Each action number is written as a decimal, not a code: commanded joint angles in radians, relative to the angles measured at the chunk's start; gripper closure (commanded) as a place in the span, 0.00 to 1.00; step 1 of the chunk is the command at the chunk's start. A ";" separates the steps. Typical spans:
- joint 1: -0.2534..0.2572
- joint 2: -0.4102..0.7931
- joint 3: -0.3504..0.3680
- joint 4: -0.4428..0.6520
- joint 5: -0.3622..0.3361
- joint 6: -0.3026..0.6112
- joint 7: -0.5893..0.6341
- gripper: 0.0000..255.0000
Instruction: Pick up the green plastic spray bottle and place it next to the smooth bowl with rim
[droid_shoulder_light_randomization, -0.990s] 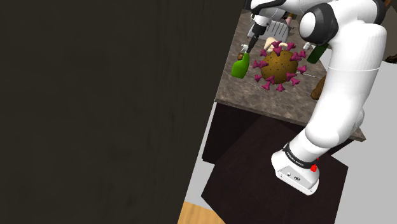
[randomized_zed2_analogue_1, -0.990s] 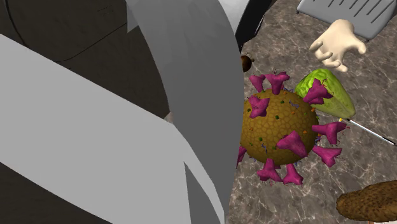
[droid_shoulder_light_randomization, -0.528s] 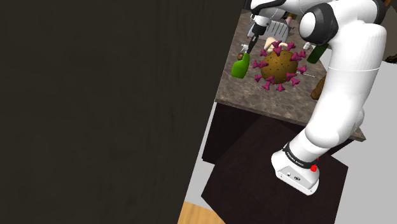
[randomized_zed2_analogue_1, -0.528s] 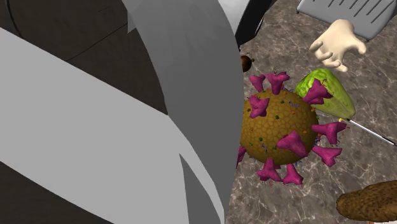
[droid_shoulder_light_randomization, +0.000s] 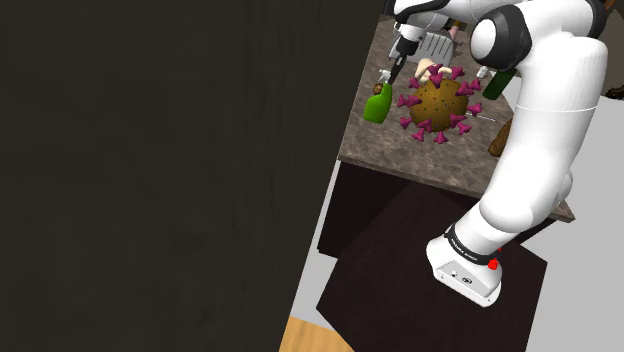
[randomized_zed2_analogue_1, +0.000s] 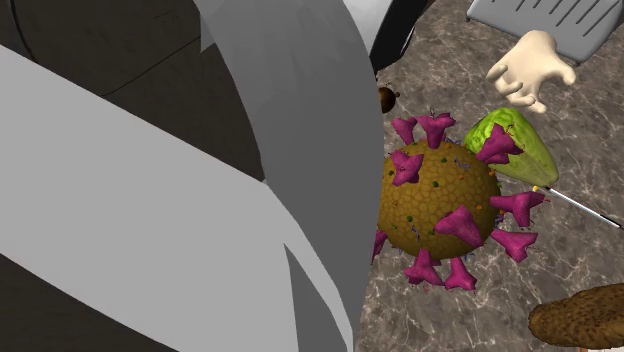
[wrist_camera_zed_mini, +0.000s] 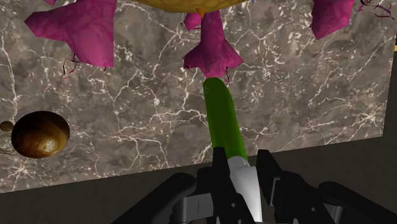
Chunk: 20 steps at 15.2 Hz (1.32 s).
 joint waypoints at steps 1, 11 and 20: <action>0.000 -0.003 -0.001 0.008 -0.002 -0.011 0.003 1.00; -0.008 -0.023 -0.010 0.116 -0.020 -0.134 0.025 1.00; -0.025 -0.019 -0.013 0.244 -0.022 -0.256 0.040 1.00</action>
